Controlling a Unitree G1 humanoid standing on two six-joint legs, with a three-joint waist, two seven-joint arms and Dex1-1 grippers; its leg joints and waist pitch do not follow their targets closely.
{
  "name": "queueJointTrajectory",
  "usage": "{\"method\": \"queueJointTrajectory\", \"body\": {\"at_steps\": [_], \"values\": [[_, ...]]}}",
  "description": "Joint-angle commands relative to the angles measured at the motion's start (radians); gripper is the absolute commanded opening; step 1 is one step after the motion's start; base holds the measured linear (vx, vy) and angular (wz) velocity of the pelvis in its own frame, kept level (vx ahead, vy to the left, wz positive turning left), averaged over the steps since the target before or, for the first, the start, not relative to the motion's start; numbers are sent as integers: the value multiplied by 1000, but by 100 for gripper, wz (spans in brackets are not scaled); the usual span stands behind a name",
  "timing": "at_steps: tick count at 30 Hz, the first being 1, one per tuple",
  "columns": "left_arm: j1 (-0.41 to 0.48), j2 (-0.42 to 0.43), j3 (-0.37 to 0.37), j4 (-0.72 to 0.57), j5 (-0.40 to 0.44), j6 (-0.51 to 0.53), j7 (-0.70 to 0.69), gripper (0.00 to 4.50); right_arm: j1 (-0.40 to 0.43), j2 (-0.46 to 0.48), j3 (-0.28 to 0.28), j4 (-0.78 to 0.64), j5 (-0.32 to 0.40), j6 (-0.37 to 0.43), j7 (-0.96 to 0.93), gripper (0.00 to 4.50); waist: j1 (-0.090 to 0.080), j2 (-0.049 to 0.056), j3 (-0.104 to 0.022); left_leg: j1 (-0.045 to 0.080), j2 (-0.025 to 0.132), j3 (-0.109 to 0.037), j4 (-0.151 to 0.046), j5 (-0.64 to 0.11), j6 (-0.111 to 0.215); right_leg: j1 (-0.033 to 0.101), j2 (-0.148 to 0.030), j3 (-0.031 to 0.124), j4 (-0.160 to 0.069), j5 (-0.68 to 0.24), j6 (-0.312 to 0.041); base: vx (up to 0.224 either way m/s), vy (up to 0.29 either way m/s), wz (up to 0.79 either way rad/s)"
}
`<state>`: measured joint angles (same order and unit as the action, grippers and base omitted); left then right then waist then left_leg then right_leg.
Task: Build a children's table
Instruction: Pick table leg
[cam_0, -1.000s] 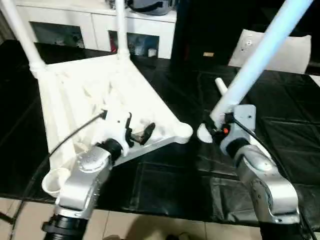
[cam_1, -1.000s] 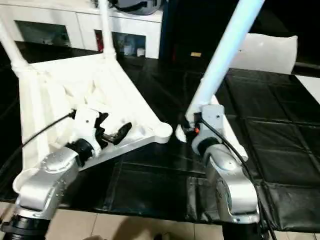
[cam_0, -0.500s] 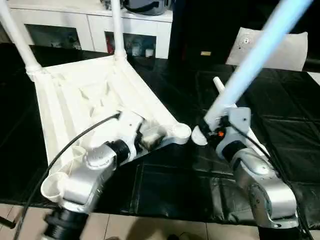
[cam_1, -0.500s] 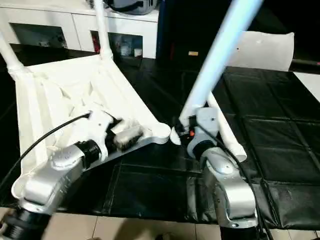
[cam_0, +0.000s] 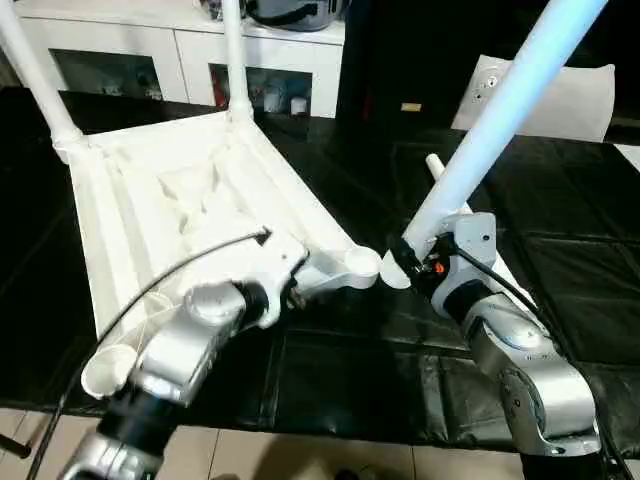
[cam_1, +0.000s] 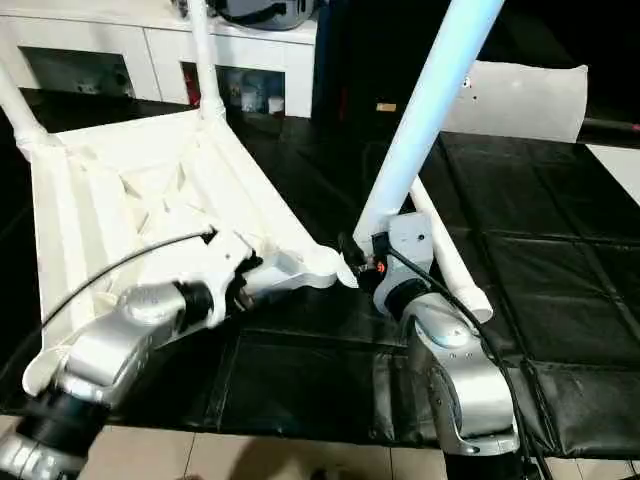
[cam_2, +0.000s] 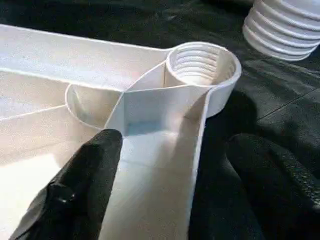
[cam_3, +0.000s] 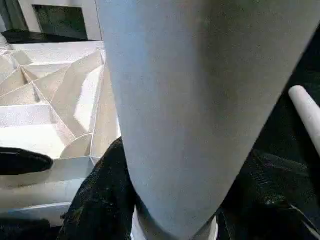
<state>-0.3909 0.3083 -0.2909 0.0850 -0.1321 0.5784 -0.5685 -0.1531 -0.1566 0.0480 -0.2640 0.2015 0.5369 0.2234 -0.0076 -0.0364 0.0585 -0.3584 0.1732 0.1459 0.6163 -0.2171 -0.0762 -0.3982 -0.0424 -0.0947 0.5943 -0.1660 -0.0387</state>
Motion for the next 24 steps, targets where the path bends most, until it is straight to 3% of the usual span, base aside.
{"method": "queueJointTrajectory", "body": {"at_steps": [1, 5, 9, 14, 24], "values": [[-15, 5, -9, -8, -17, 42, -25, 359, -9, -8, 0, 3, -4, -14, 3, 188, 2, 9, -66, -3, 50, -10, -71, -100, 47, 60, -95, 66, -79, -310, -93, 0, 0, 0], [-31, 5, -11, -31, -42, 112, -65, 335, -8, -10, 4, 2, -4, -14, 6, 188, 3, 9, -64, -2, 50, -9, -72, -107, 47, 60, -96, 66, -80, -316, -104, 0, 0, 0], [-50, 6, -23, -29, -35, 143, -67, 289, -10, -12, 4, 3, -2, -7, 18, 188, 4, 6, -63, -1, 48, -8, -71, -123, 47, 59, -96, 65, -86, -357, -90, 0, 0, 0], [-71, 20, -45, -2, 9, 135, -62, 255, -14, -13, 8, 6, 1, -4, 25, 188, 6, 2, -64, -4, 48, -9, -71, -106, 52, 60, -95, 65, -84, -357, -73, 0, 0, 0], [-114, 36, -67, 30, 37, 174, -75, 189, -22, -15, 13, 12, -4, -1, 38, 188, 11, 6, -64, -2, 48, -8, -70, -102, 52, 59, -96, 64, -85, -353, -78, 0, 0, 0]]}}
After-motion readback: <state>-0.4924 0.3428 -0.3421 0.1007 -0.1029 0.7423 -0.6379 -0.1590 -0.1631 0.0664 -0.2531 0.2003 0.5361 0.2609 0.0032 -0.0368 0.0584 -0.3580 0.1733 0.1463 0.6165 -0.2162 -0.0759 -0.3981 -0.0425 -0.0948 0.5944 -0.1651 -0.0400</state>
